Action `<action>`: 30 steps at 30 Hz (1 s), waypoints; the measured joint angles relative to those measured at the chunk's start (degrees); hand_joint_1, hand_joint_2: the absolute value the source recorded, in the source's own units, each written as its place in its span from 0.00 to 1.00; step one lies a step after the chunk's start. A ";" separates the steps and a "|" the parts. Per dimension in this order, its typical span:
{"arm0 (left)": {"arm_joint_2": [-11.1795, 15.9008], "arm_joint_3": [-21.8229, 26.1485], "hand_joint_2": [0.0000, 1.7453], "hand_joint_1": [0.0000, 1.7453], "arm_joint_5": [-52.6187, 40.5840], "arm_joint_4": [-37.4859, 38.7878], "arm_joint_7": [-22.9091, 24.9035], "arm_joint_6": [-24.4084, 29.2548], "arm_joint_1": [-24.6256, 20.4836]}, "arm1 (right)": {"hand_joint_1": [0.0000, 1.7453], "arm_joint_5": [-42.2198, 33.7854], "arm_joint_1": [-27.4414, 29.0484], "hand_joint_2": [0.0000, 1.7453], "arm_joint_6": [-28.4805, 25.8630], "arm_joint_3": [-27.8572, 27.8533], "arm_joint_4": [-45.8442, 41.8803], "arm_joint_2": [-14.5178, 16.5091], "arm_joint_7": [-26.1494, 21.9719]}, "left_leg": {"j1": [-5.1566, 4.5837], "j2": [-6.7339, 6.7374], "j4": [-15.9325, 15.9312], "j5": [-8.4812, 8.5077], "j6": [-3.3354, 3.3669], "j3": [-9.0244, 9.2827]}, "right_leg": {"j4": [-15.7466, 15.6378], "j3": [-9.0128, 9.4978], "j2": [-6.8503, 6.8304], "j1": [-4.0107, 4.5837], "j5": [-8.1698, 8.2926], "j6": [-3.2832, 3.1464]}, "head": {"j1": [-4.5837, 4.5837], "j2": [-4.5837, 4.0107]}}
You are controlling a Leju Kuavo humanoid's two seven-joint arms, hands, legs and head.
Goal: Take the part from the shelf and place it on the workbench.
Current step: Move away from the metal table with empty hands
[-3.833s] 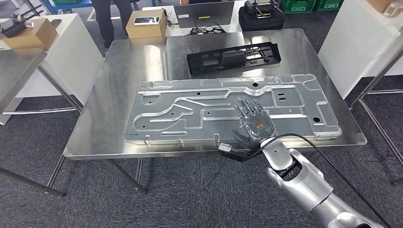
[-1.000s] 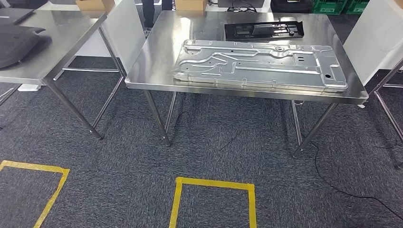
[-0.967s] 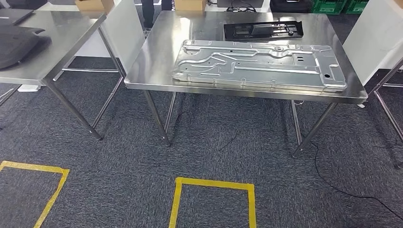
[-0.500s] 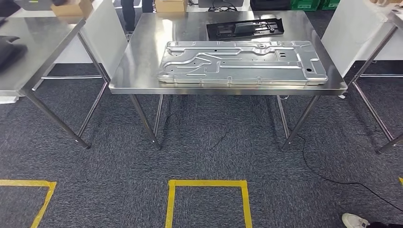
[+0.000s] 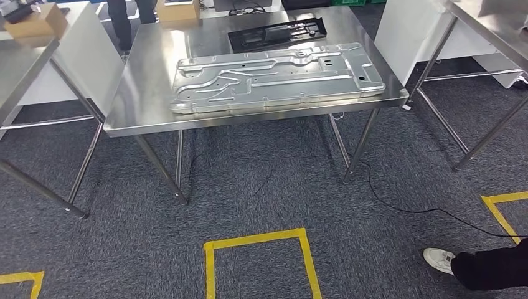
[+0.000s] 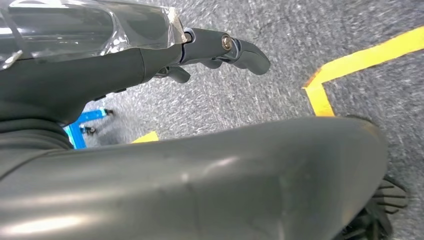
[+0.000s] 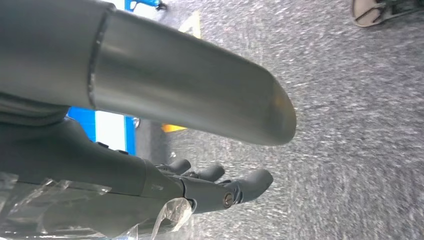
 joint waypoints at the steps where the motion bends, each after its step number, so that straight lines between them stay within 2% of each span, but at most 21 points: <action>1: 0.03 -0.01 0.00 0.00 0.08 0.00 0.01 -0.01 -0.14 | 0.00 -0.11 0.04 0.00 -0.05 0.00 0.02 0.03 0.03 | 0.19 -0.61 0.93 -0.76 -0.36 -0.27 | -0.02 -0.08 0.58 -0.08 0.08 -0.16 | 0.00 -0.01; 2: 0.05 -0.03 0.00 0.00 0.15 -0.01 0.02 -0.03 -0.25 | 0.00 -0.16 0.02 0.00 -0.11 0.00 0.03 0.05 0.05 | 0.47 -1.61 2.65 -1.97 -0.85 -0.87 | -0.05 -0.17 1.07 -0.20 0.20 -0.36 | 0.01 -0.01; 4: 0.07 -0.07 0.00 0.00 0.21 -0.02 0.02 -0.07 -0.25 | 0.00 -0.23 -0.14 0.00 -0.20 -0.01 0.06 0.05 0.11 | 1.34 -3.87 10.64 -6.40 -1.99 -4.20 | -0.07 -0.39 2.21 -0.29 0.41 -0.68 | 0.00 -0.01; 6: 0.07 -0.11 0.00 0.00 0.25 -0.02 0.02 -0.09 -0.09 | 0.00 -0.27 -0.17 0.00 -0.24 -0.01 0.08 0.04 0.18 | 2.07 -4.45 19.32 -10.00 -2.60 -8.17 | -0.06 -0.63 3.59 -0.31 0.53 -0.85 | 0.00 -0.01; 7: 0.07 -0.14 0.00 0.00 0.26 -0.02 0.03 -0.09 0.00 | 0.00 -0.27 -0.11 0.00 -0.25 -0.02 0.09 0.03 0.20 | 2.25 -4.52 20.83 -10.05 -2.66 -8.97 | -0.06 -0.68 4.30 -0.34 0.58 -0.86 | 0.00 -0.01; 8: 0.07 -0.16 0.00 0.00 0.27 -0.02 0.04 -0.09 0.03 | 0.00 -0.28 -0.05 0.00 -0.27 -0.02 0.10 0.03 0.22 | 2.36 -4.63 19.84 -8.86 -2.59 -8.65 | -0.05 -0.68 5.04 -0.39 0.62 -0.85 | 0.00 0.00; 9: 0.07 -0.17 0.00 0.00 0.28 -0.02 0.06 -0.09 0.00 | 0.00 -0.29 0.00 0.00 -0.30 -0.01 0.11 0.03 0.25 | 2.39 -4.92 16.52 -6.69 -2.38 -7.25 | -0.06 -0.64 5.80 -0.43 0.68 -0.79 | 0.00 0.01; 11: 0.11 -0.18 0.00 0.00 0.29 -0.02 0.06 -0.07 -0.13 | 0.00 -0.43 -0.03 0.00 -0.31 -0.02 0.11 0.17 0.28 | 2.20 -7.29 7.03 -1.72 -1.45 -3.15 | -0.19 -0.63 7.18 -0.72 0.91 -0.53 | -0.01 0.01; 12: 0.15 -0.18 0.00 0.00 0.31 -0.02 0.05 -0.04 -0.19 | 0.00 -0.51 -0.11 0.00 -0.31 -0.02 0.11 0.27 0.30 | 1.98 -8.59 3.41 -0.10 -0.95 -1.68 | -0.24 -0.76 7.86 -0.87 1.07 -0.28 | -0.02 0.01; 14: 0.27 -0.18 0.00 0.00 0.43 -0.02 0.06 0.04 -0.26 | 0.00 -0.63 -0.14 0.00 -0.32 -0.02 0.11 0.45 0.31 | 1.57 -9.90 0.52 0.94 -0.27 -0.69 | -0.41 -1.18 9.17 -1.14 1.48 0.38 | -0.03 0.01; 15: 0.28 -0.18 0.00 0.00 0.51 -0.03 0.07 0.06 -0.35 | 0.00 -0.66 -0.05 0.00 -0.33 -0.02 0.13 0.43 0.31 | 1.48 -9.42 -0.03 1.11 -0.05 -0.55 | -0.67 -1.33 9.85 -1.15 1.75 0.80 | -0.02 0.01; 17: 0.25 -0.18 0.00 0.00 0.64 -0.05 0.08 0.08 -0.60 | 0.00 -0.71 0.12 0.00 -0.37 -0.02 0.17 0.31 0.31 | 1.77 -8.16 -1.35 1.78 0.16 -0.04 | 0.10 -1.98 8.38 -0.91 1.10 1.27 | 0.01 0.01; 19: 0.20 -0.18 0.00 0.00 0.72 -0.07 0.07 0.08 -0.63 | 0.00 -0.74 0.01 0.00 -0.39 -0.01 0.20 0.14 0.31 | 2.02 -6.65 -2.21 2.29 0.34 0.25 | 5.91 -4.71 5.08 -0.47 -2.52 1.34 | 0.06 0.01; 21: 0.20 -0.19 0.00 0.00 0.79 -0.07 0.08 0.11 -0.38 | 0.00 -0.76 -0.10 0.00 -0.38 0.00 0.20 0.10 0.33 | 1.85 -5.00 -2.18 2.25 0.50 0.15 | 14.63 -8.65 3.72 -0.30 -6.67 1.53 | 0.08 0.01; 22: 0.20 -0.20 0.00 0.00 0.80 -0.07 0.08 0.13 -0.31 | 0.00 -0.76 -0.10 0.00 -0.37 0.00 0.20 0.11 0.35 | 1.76 -4.15 -2.13 2.22 0.50 0.08 | 17.21 -9.70 3.54 -0.31 -7.43 1.66 | 0.08 0.01; 23: 0.19 -0.20 0.00 0.00 0.80 -0.07 0.08 0.13 -0.30 | 0.00 -0.77 -0.06 0.00 -0.36 0.00 0.21 0.11 0.37 | 1.72 -3.39 -2.05 2.17 0.45 0.03 | 17.43 -9.52 3.36 -0.32 -7.03 1.78 | 0.07 0.01; 24: 0.17 -0.21 0.00 0.00 0.79 -0.08 0.08 0.10 -0.32 | 0.00 -0.78 -0.03 0.00 -0.36 0.00 0.21 0.07 0.39 | 1.72 -2.69 -1.91 2.09 0.33 0.01 | 15.22 -8.08 3.04 -0.32 -5.68 1.85 | 0.06 0.01; 25: 0.15 -0.21 0.00 0.00 0.78 -0.08 0.08 0.07 -0.37 | 0.00 -0.79 -0.04 0.00 -0.35 0.00 0.21 0.01 0.43 | 1.72 -2.07 -1.68 1.92 0.12 0.01 | 11.27 -5.71 2.23 -0.33 -3.88 1.90 | 0.06 0.01; 27: 0.11 -0.22 0.00 0.00 0.78 -0.09 0.07 0.01 -0.37 | 0.00 -0.83 -0.11 0.00 -0.33 0.00 0.21 -0.07 0.50 | 1.33 -1.01 -0.78 1.31 -0.49 -0.27 | 3.44 -1.17 -0.18 -0.31 -1.19 1.68 | -0.02 0.01; 29: 0.11 -0.22 0.00 0.00 0.79 -0.09 0.05 0.02 -0.38 | 0.00 -0.92 -0.10 0.00 -0.30 0.00 0.21 -0.06 0.59 | 0.91 -0.19 -0.01 0.88 -0.90 -0.61 | 0.52 0.12 -0.84 -0.32 -0.50 0.95 | -0.15 0.01; 30: 0.12 -0.22 0.00 0.00 0.80 -0.09 0.04 0.02 -0.44 | 0.00 -0.99 -0.01 0.00 -0.30 0.00 0.22 -0.06 0.63 | 0.96 0.21 0.29 0.75 -0.98 -0.71 | 0.47 -0.17 -0.02 -0.40 -0.45 0.47 | -0.21 0.01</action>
